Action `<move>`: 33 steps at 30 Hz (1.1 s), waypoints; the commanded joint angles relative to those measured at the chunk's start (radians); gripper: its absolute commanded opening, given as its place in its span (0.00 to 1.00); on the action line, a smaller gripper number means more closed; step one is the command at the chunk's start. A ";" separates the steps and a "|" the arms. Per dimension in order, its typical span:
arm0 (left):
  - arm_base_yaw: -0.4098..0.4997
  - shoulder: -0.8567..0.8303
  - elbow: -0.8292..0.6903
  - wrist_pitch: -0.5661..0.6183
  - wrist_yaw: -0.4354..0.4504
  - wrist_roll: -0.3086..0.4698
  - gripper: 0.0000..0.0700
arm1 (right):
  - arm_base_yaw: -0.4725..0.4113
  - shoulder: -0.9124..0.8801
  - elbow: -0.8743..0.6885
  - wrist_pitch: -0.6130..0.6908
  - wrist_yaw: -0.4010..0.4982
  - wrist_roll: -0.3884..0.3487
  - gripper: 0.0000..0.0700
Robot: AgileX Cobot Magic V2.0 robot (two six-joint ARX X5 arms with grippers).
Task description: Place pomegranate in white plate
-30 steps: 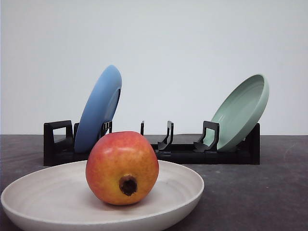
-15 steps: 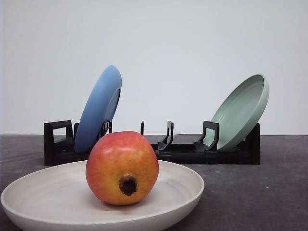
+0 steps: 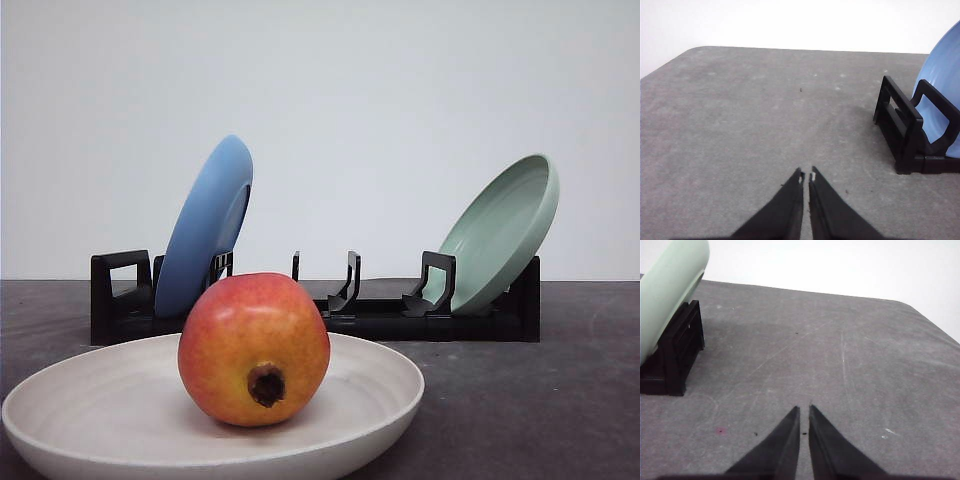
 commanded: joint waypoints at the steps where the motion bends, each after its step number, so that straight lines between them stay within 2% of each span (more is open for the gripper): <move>1: 0.002 -0.002 -0.011 -0.003 -0.002 0.009 0.00 | 0.000 -0.002 -0.004 0.008 0.000 0.000 0.04; 33: 0.002 -0.002 -0.011 -0.003 -0.002 0.009 0.00 | 0.000 -0.002 -0.004 0.008 0.000 0.000 0.04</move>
